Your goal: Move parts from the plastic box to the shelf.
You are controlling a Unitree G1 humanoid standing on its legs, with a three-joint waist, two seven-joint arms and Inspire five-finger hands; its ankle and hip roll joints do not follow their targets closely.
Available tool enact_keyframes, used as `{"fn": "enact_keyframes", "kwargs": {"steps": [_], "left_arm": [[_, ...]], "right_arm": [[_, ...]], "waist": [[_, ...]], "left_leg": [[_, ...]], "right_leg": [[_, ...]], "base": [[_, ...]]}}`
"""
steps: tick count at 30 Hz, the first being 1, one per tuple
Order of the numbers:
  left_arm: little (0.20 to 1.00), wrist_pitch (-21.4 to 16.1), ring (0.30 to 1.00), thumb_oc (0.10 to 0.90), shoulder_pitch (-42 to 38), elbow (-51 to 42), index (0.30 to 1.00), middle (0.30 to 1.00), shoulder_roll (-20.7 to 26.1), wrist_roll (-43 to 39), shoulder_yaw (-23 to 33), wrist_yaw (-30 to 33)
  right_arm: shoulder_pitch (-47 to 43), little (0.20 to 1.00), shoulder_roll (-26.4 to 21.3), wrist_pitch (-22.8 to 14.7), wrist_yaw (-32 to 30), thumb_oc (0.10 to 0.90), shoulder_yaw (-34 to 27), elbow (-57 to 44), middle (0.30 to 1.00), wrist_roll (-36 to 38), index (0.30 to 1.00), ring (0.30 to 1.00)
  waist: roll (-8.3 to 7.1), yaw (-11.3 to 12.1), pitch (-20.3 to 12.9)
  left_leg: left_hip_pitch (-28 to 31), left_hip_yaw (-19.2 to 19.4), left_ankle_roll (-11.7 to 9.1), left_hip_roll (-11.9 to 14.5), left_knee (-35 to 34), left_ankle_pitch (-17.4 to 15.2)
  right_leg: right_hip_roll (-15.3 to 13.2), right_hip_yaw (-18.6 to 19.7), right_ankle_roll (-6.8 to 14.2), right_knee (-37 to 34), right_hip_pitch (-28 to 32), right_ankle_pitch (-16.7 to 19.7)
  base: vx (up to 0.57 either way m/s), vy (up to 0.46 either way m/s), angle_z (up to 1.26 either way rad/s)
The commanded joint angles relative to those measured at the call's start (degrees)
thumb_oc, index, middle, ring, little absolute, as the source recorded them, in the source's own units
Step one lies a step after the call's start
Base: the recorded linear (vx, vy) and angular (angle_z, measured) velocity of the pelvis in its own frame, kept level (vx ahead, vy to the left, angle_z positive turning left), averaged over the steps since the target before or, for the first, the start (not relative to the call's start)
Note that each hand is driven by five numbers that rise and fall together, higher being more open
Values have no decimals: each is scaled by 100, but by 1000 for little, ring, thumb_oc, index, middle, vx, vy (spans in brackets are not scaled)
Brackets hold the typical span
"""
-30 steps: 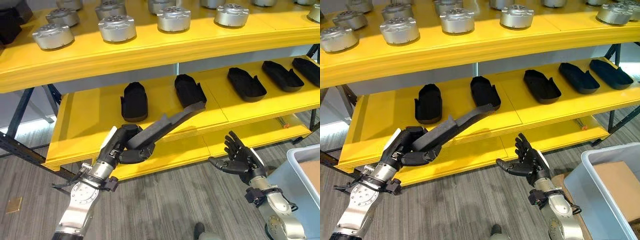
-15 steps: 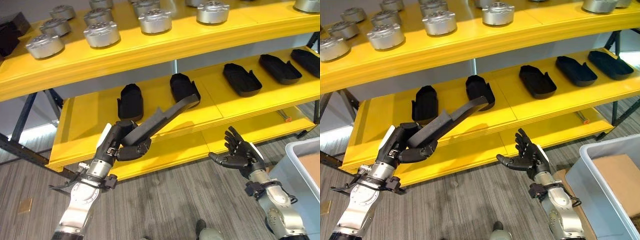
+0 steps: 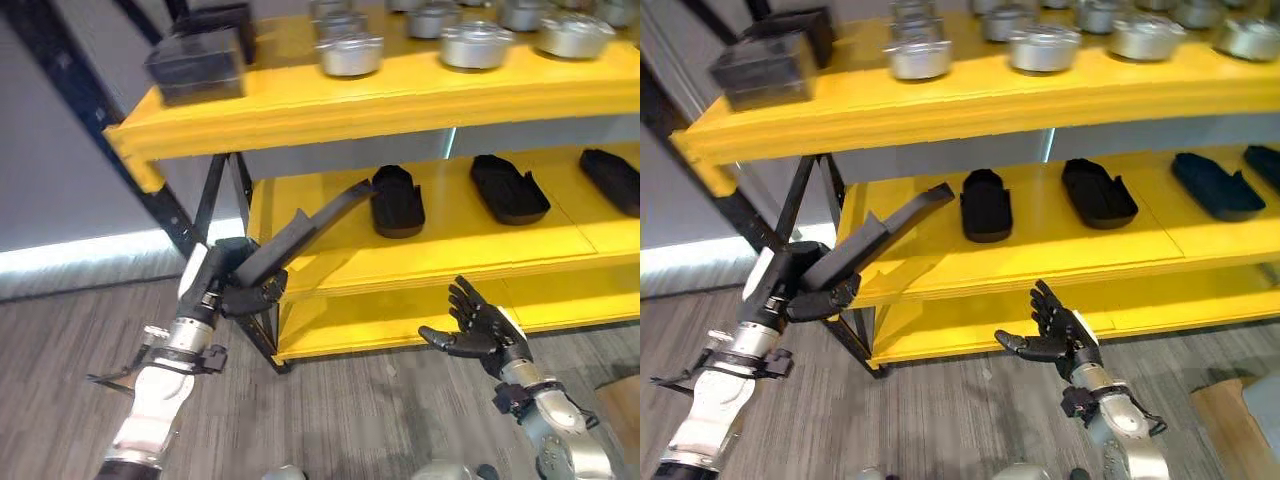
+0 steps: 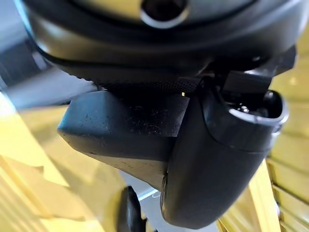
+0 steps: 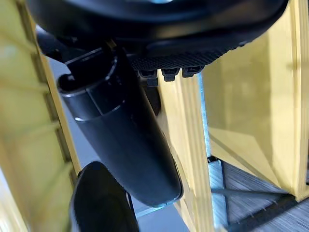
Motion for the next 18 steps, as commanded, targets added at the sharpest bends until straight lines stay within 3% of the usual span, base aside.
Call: {"fn": "enact_keyframes", "kwargs": {"steps": [1, 3, 5, 6, 7, 9, 11, 18], "left_arm": [[300, -856, 300, 400, -482, -1049, 300, 300, -321, -134, 616, -59], [300, -928, 300, 400, -419, -1104, 300, 300, -313, -48, 664, -40], [300, -977, 300, 400, -458, -1139, 300, 300, -288, -227, 672, -252], [300, -954, 300, 400, -572, -1167, 300, 300, -364, -278, 617, -356], [300, -941, 300, 400, -685, -1154, 300, 300, -421, -289, 530, -420], [300, -869, 300, 400, -846, -1149, 300, 300, -511, -301, 368, -459], [300, -821, 300, 400, -937, -1121, 300, 300, -565, -296, 260, -466], [300, -715, 300, 400, -967, -1177, 300, 300, -717, -325, 27, -283]], "right_arm": [[-873, 1000, -552, -383, 48, 900, -380, -473, 1000, 144, 1000, 1000], [-925, 1000, -495, -327, 82, 900, -366, -471, 1000, 55, 1000, 1000], [-906, 1000, -477, -271, -25, 900, -321, -561, 1000, 117, 1000, 1000], [-826, 1000, -437, -272, -105, 900, -302, -640, 1000, 84, 1000, 1000], [-724, 1000, -445, -291, -148, 900, -322, -685, 1000, 122, 1000, 1000], [-487, 1000, -492, -326, -146, 900, -406, -805, 1000, 115, 1000, 1000], [-305, 1000, -520, -315, -50, 900, -478, -897, 1000, 162, 1000, 1000], [-393, 1000, -688, -175, 152, 900, -428, -738, 1000, 172, 1000, 1000]], "waist": [[490, -117, -46], [462, -47, -36], [434, -70, -67], [386, -125, -129], [350, -207, -166], [309, -383, -227], [275, -498, -314], [282, -585, -431]], "left_leg": [[1084, 400, -293, 400, -1819, 1139], [1139, 566, -264, 357, -1950, 1162], [1084, 591, -180, 233, -2119, 1224], [1033, 487, -119, 132, -2239, 1263], [993, 308, -96, 57, -2312, 1274], [990, 32, -56, -50, -2426, 1287], [1020, 10, -74, -79, -2546, 1327], [1279, 151, -215, 26, -2778, 1347]], "right_leg": [[272, -609, 518, -218, 282, -796], [335, -747, 550, -137, 204, -779], [749, -672, 469, -13, 107, -1078], [1114, -492, 350, -74, 84, -1355], [1297, -223, 317, -235, 100, -1453], [1472, 299, 282, -442, 96, -1467], [1537, 496, 283, -651, 106, -1406], [1650, 525, 235, -1037, 355, -1371]], "base": [[24, 118, -34], [-4, 105, -41], [6, 89, -37], [50, 16, -6], [75, -32, 10], [77, -51, 31], [46, -75, 78], [31, -75, -2]]}}
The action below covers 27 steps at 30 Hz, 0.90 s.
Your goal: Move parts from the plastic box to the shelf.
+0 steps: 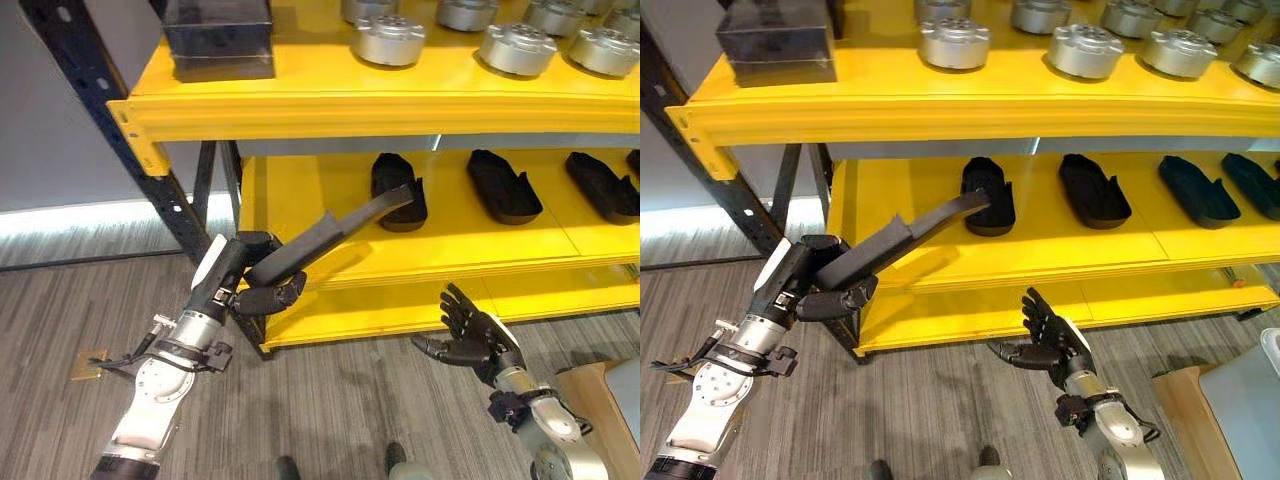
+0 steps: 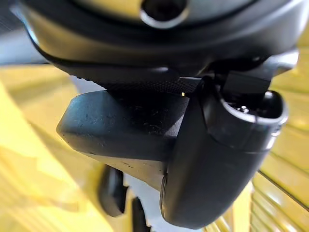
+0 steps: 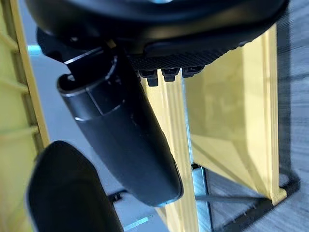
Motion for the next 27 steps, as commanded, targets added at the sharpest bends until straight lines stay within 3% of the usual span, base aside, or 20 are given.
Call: {"fn": "enact_keyframes", "kwargs": {"steps": [1, 7, 9, 14, 17, 19, 20, 22, 24, 27], "left_arm": [[300, -618, 300, 400, -897, -576, 300, 300, -116, -396, 190, 236], [300, -547, 300, 400, -983, -594, 300, 300, -277, -183, 69, 644], [300, -540, 300, 400, -1084, -547, 300, 300, -392, -17, 5, 1165], [300, -334, 300, 400, -1299, -469, 300, 300, -730, -362, -186, 1500], [300, -130, 300, 400, -1547, -451, 300, 300, -812, -351, -442, 1518], [300, 27, 300, 400, -1812, -364, 300, 300, -848, -278, -664, 1545], [300, 97, 300, 400, -1896, -358, 300, 300, -870, -230, -725, 1536], [300, 126, 300, 400, -1855, -404, 300, 300, -850, -196, -741, 1506], [300, 92, 300, 400, -1767, -482, 300, 300, -801, -121, -712, 1530], [300, 110, 300, 400, -1530, -524, 300, 300, -741, -447, -614, 1517]], "right_arm": [[-556, 1000, -393, -311, 170, 900, -306, -568, 1000, 149, 1000, 1000], [-687, 1000, -497, -177, 186, 900, -173, -540, 1000, 129, 1000, 1000], [-752, 1000, -531, -102, 166, 900, -88, -561, 1000, 68, 1000, 1000], [-889, 1000, -596, -5, -32, 900, 40, -500, 1000, -81, 1000, 1000], [-878, 1000, -649, -22, -143, 900, 6, -541, 1000, 4, 1000, 1000], [-669, 1000, -650, -77, -206, 900, -46, -709, 1000, 130, 1000, 1000], [-497, 1000, -612, -118, -225, 900, -81, -799, 1000, 175, 1000, 1000], [-340, 1000, -409, -319, -80, 900, -41, -720, 1000, 138, 1000, 1000], [-421, 1000, -335, -360, 24, 900, 35, -653, 1000, 67, 1000, 1000], [-765, 1000, -391, -235, 55, 900, 228, -465, 1000, 29, 1000, 1000]], "waist": [[93, -86, -493], [71, -105, -545], [56, -124, -564], [-23, -151, -537], [-52, -195, -415], [-103, -322, -303], [-149, -369, -276], [-262, -306, -246], [-291, -244, -208], [-244, -66, -180]], "left_leg": [[370, 32, -169, 378, 14, -270], [427, 61, -229, 476, -13, -246], [441, 109, -247, 508, -1, -230], [459, 230, -202, 483, 32, -258], [340, 99, -100, 488, 173, -280], [258, -193, 21, 475, 332, -353], [234, -305, 43, 471, 402, -395], [227, -360, -43, 618, 542, -482], [305, -307, -123, 757, 553, -512], [401, -126, -377, 1047, 540, -428]], "right_leg": [[37, -6, 81, 47, -147, -7], [119, -12, 1, 1, -100, -61], [164, -33, -36, 1, -89, -80], [260, -117, -108, 111, -37, -177], [390, 20, -182, 887, -233, -523], [433, 501, -140, 1550, -545, -657], [352, 641, -86, 1578, -597, -635], [-206, 733, 237, 1041, -544, -89], [-360, 702, 360, 789, -474, 109], [-380, 320, 378, 377, -210, 44]], "base": [[55, -66, -9], [13, -44, -14], [0, 0, 0], [-17, 104, 0], [-78, 56, 4], [-96, -128, 6], [-119, -435, 42], [-101, -553, 75], [-54, -428, 22], [-54, -415, -15]]}}
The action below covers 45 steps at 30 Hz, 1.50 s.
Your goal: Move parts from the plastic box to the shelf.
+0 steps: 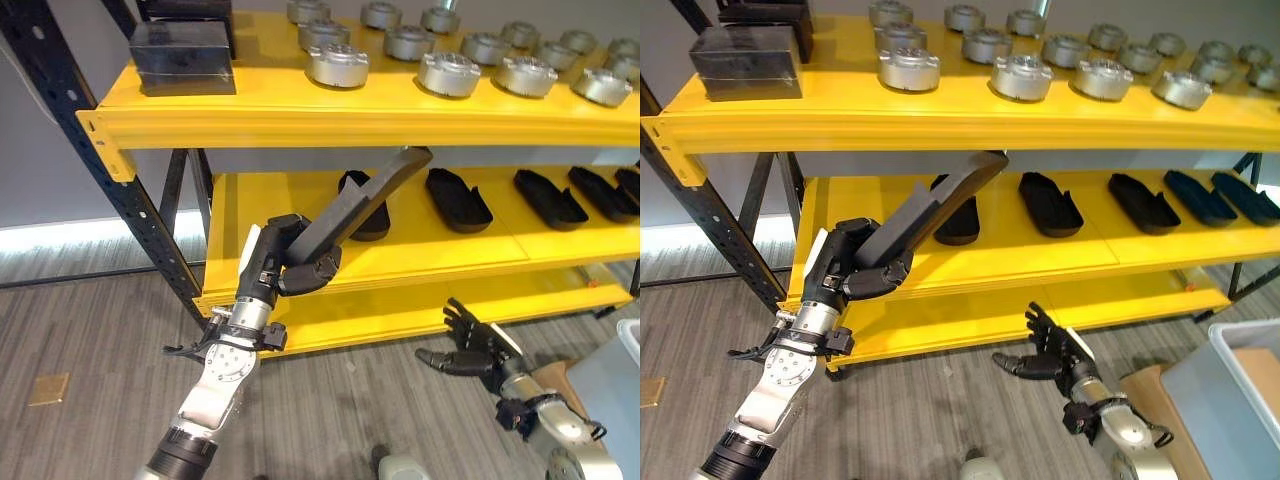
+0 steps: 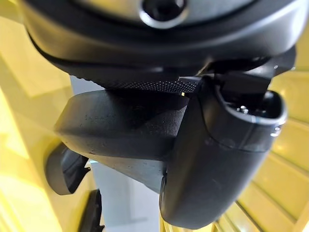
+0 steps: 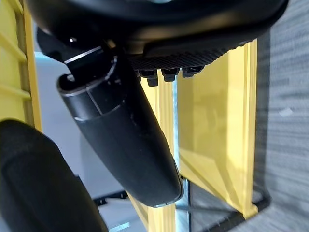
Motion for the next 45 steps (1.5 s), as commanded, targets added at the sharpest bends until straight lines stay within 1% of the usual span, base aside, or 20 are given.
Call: {"fn": "enact_keyframes", "kwargs": {"steps": [1, 6, 8, 9, 12, 18, 19, 20, 21, 23, 24, 25, 26, 27, 28, 30, 32, 34, 39, 45], "left_arm": [[300, -737, 300, 400, -705, -790, 300, 300, -111, -242, 412, 93], [300, -818, 300, 400, -592, -856, 300, 300, -105, -312, 528, -34], [300, -853, 300, 400, -512, -869, 300, 300, -98, -326, 607, -87], [300, -823, 300, 400, -488, -878, 300, 300, -80, -293, 608, -73], [300, -805, 300, 400, -484, -852, 300, 300, -51, -337, 611, -88], [300, -714, 300, 400, -579, -827, 300, 300, -7, -244, 518, -58], [300, -718, 300, 400, -634, -865, 300, 300, 20, -151, 518, 125], [300, -718, 300, 400, -634, -865, 300, 300, 20, -151, 518, 125], [300, -768, 300, 400, -667, -878, 300, 300, 51, -68, 577, 314], [300, -819, 300, 400, -682, -872, 300, 300, 59, 2, 645, 463], [300, -787, 300, 400, -691, -876, 300, 300, 24, -8, 706, 525], [300, -749, 300, 400, -701, -867, 300, 300, -3, -79, 732, 504], [300, -701, 300, 400, -740, -810, 300, 300, -58, -118, 755, 481], [300, -772, 300, 400, -773, -696, 300, 300, -94, -186, 747, 430], [300, -795, 300, 400, -783, -643, 300, 300, -130, -176, 743, 446], [300, -826, 300, 400, -676, -651, 300, 300, -150, -80, 765, 475], [300, -832, 300, 400, -559, -684, 300, 300, -150, -141, 807, 374], [300, -822, 300, 400, -487, -705, 300, 300, -111, -124, 839, 347], [300, -919, 300, 400, -384, -603, 300, 300, 20, -232, 902, 103], [300, -937, 300, 400, -366, -627, 300, 300, 63, -20, 936, 66]], "right_arm": [[-1209, 1000, -238, -548, 39, 900, -327, -240, 1000, 110, 1000, 1000], [-1294, 1000, -432, -483, 56, 900, -230, -255, 1000, 103, 1000, 1000], [-1274, 1000, -463, -508, 68, 900, -232, -209, 1000, 200, 1000, 1000], [-1190, 1000, -420, -516, 85, 900, -234, -243, 1000, 180, 1000, 1000], [-1121, 1000, -382, -543, 45, 900, -218, -275, 1000, 113, 1000, 1000], [-1219, 1000, -284, -676, -72, 900, -144, -167, 1000, 44, 1000, 1000], [-1285, 1000, -296, -700, 9, 900, -122, -125, 1000, -74, 1000, 1000], [-1285, 1000, -296, -700, 9, 900, -122, -125, 1000, -74, 1000, 1000], [-1339, 1000, -336, -700, 93, 900, -97, -91, 1000, -143, 1000, 1000], [-1399, 1000, -386, -696, 205, 900, -59, -38, 1000, -215, 1000, 1000], [-1402, 1000, -417, -704, 140, 900, -46, -11, 1000, -194, 1000, 1000], [-1366, 1000, -418, -699, 123, 900, -80, -12, 1000, -132, 1000, 1000], [-1263, 1000, -406, -668, 120, 900, -176, -63, 1000, -111, 1000, 1000], [-1134, 1000, -406, -659, 89, 900, -263, -146, 1000, -194, 1000, 1000], [-1074, 1000, -393, -660, 78, 900, -277, -176, 1000, -217, 1000, 1000], [-971, 1000, -363, -729, 105, 900, -217, -188, 1000, -210, 1000, 1000], [-862, 1000, -326, -807, 86, 900, -196, -204, 1000, -244, 1000, 1000], [-906, 1000, -330, -819, 97, 900, -112, -183, 1000, -282, 1000, 1000], [-938, 1000, -293, -717, 86, 900, -102, -232, 1000, -124, 1000, 1000], [-952, 1000, -103, -581, 16, 900, 38, -258, 1000, -303, 1000, 1000]], "waist": [[175, 75, 5], [271, 154, -22], [325, 140, -47], [404, 61, -55], [440, 14, -55], [506, -22, 29], [541, -7, 86], [541, -7, 86], [577, 7, 142], [613, 30, 179], [642, 43, 207], [651, 18, 215], [637, -53, 199], [629, -117, 179], [633, -145, 175], [648, -89, 186], [651, -18, 164], [634, 59, 141], [580, 143, -19], [514, 183, -123]], "left_leg": [[476, 212, -54, 369, 336, -505], [427, -39, -183, 569, 235, -267], [443, -106, -210, 629, 186, -120], [450, -55, -226, 690, 165, -47], [432, -10, -238, 698, 189, -41], [330, 1, -224, 683, 356, -227], [254, -104, -218, 715, 475, -265], [254, -104, -218, 715, 475, -265], [201, -220, -220, 781, 578, -264], [157, -350, -232, 866, 668, -200], [81, -397, -277, 991, 775, 119], [10, -322, -312, 1062, 838, 322], [-127, -37, -378, 1194, 970, 641], [-241, 177, -399, 1215, 1047, 794], [-297, 258, -352, 1112, 1043, 761], [-397, 181, -226, 680, 814, 586], [-453, 120, -205, 431, 443, 643], [-367, -82, -161, 353, 180, 517], [-26, -23, -55, 166, -118, 142], [105, -7, 25, -10, -167, -47]], "right_leg": [[276, -253, 250, -35, 465, 306], [443, -364, 17, 14, 555, 102], [503, -352, -48, 66, 555, 31], [540, -328, -88, 148, 531, -30], [548, -301, -90, 191, 511, -62], [573, -240, -103, 583, 343, -253], [627, -211, -155, 892, 237, -426], [627, -211, -155, 892, 237, -426], [715, -195, -242, 1207, 130, -631], [832, -147, -348, 1471, 31, -810], [973, -192, -502, 1571, 36, -923], [1016, -311, -557, 1541, 80, -926], [1035, -570, -614, 1420, 179, -884], [1047, -748, -647, 1311, 241, -839], [1066, -802, -654, 1242, 263, -812], [1109, -719, -595, 972, 356, -704], [1090, -709, -509, 657, 519, -579], [1035, -616, -471, 606, 579, -550], [861, -762, -338, 329, 707, -404], [768, -735, -215, 60, 730, -221]], "base": [[-54, -236, -33], [-7, -121, -4], [33, -47, -15], [48, -56, -24], [22, -56, -13], [-14, -134, 4], [-33, -175, 7], [-48, -315, 8], [-24, -270, 3], [3, -330, 4], [43, -260, 5], [54, -266, 6], [26, -178, 14], [22, -147, 61], [32, -78, 107], [83, -6, 105], [123, 75, 44], [130, 103, 17], [149, 133, -31], [93, 49, 0]]}}
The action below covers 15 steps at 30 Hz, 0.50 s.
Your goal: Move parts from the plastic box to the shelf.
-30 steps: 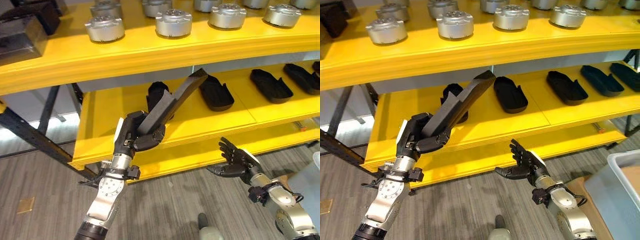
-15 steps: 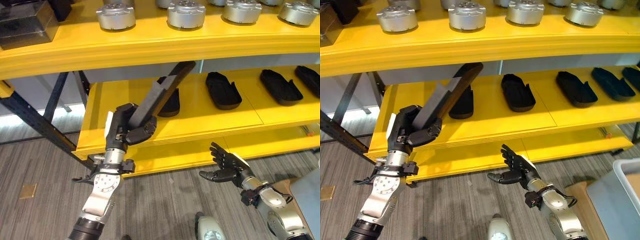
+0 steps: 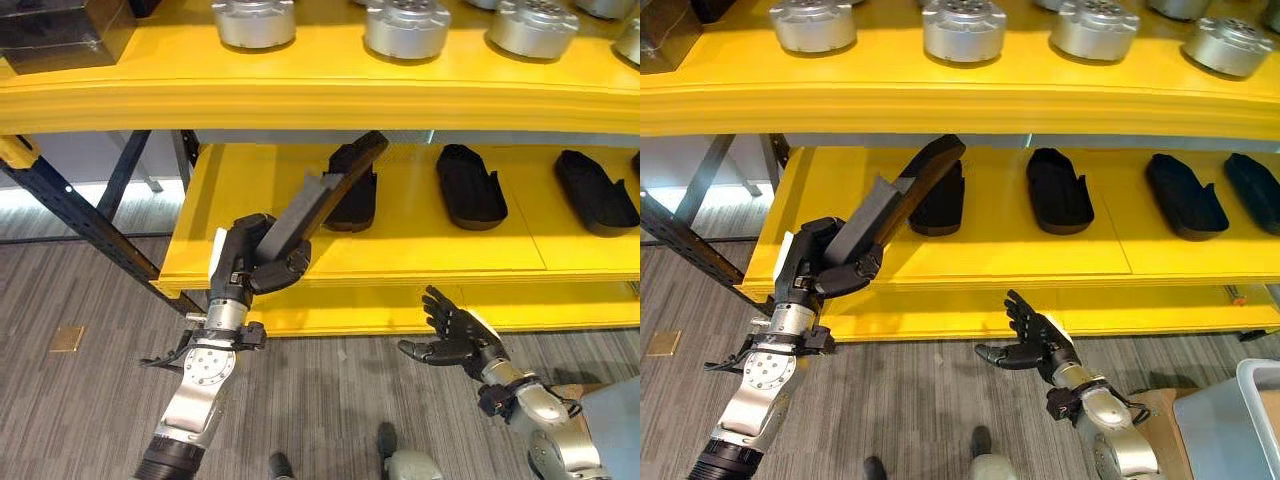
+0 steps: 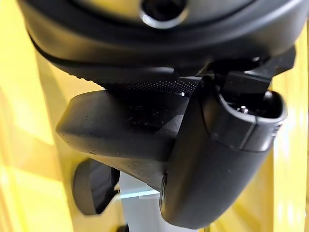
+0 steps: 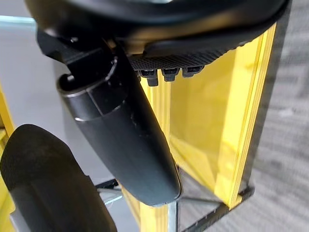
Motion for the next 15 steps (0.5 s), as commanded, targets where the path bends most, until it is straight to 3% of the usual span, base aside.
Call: {"fn": "enact_keyframes", "kwargs": {"steps": [1, 8, 15], "left_arm": [[300, -913, 300, 400, -510, -673, 300, 300, 280, 200, 321, 36], [300, -1002, 300, 400, -746, -550, 300, 300, 318, 467, 507, 821], [300, -741, 300, 400, -1491, 276, 300, 300, 500, 550, 556, 1451]], "right_arm": [[-232, 1000, -108, -410, -2, 900, -93, -622, 1000, -92, 1000, 1000], [-234, 1000, -126, -337, 17, 900, 11, -557, 1000, -92, 1000, 1000], [-392, 1000, -196, -196, 147, 900, 248, -456, 1000, -117, 1000, 1000]], "waist": [[-104, -53, -753], [-153, -74, -827], [-116, -216, -884]], "left_leg": [[-267, -161, -37, 251, -49, 146], [-218, -166, -28, 217, -49, 77], [-201, -115, -53, 245, -49, 98]], "right_leg": [[-312, -141, 301, 428, 148, -660], [-325, -105, 319, 345, 180, -634], [-325, -47, 328, 343, 183, -637]], "base": [[65, 10, 5], [62, -2, -2], [57, 4, -5]]}}
